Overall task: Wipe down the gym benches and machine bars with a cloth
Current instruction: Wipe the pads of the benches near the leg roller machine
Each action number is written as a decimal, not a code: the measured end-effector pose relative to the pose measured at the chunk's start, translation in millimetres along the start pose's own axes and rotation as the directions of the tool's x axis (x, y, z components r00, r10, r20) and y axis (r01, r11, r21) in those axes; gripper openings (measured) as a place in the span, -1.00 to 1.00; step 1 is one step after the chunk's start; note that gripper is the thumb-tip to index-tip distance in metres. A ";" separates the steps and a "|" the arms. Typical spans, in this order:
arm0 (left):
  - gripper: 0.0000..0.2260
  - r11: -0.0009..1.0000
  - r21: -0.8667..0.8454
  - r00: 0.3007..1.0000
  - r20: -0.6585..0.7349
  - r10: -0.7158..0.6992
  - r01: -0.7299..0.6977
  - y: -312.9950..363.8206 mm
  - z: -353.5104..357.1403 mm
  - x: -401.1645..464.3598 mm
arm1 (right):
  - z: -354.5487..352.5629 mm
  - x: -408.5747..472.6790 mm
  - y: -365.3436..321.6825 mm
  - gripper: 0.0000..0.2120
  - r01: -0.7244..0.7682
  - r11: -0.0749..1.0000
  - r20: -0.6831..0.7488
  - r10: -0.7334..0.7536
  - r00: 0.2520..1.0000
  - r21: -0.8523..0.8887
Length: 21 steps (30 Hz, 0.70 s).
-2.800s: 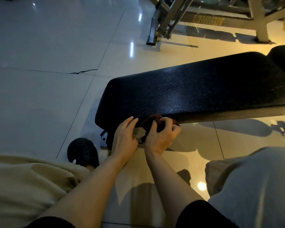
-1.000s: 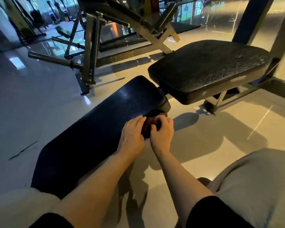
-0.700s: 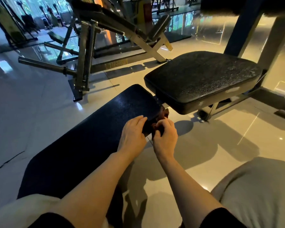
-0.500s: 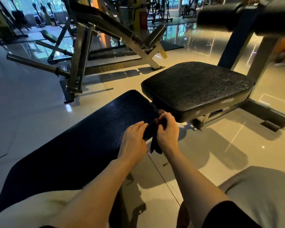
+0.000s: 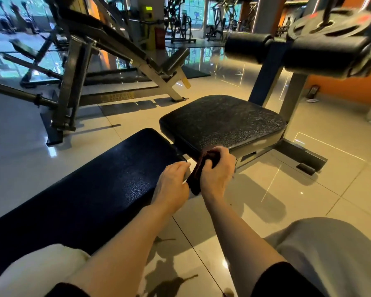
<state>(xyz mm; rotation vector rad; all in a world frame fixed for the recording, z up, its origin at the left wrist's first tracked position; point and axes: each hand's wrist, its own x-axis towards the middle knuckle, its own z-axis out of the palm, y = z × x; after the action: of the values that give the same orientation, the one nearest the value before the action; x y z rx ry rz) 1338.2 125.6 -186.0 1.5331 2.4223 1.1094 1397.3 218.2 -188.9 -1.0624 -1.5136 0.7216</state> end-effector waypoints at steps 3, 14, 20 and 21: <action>-0.52 0.999 0.013 0.999 0.016 0.045 -0.046 6.6 9.1 22.2 | 4.7 18.4 23.3 -0.76 -0.022 0.997 0.001 0.022 1.000 -0.074; -0.51 0.985 0.124 0.990 -0.064 0.127 -0.119 10.7 63.3 61.5 | 12.0 19.6 77.1 -0.75 0.064 0.997 -0.075 -0.068 0.995 -0.051; -0.53 0.990 0.105 0.973 -0.200 0.114 -0.095 11.8 73.2 69.3 | 15.8 28.5 81.2 -0.73 0.173 0.983 -0.041 -0.176 0.984 -0.064; -0.55 0.988 0.121 0.971 -0.205 0.120 -0.097 10.2 73.2 70.8 | 14.2 31.0 82.7 -0.73 0.161 0.986 -0.026 -0.163 0.986 -0.051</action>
<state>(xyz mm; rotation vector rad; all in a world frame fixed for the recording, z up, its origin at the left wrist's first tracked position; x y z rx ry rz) 1340.7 224.5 -212.2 1.6788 2.6044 1.2378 1403.3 281.9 -251.5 -0.9687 -1.5779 0.5558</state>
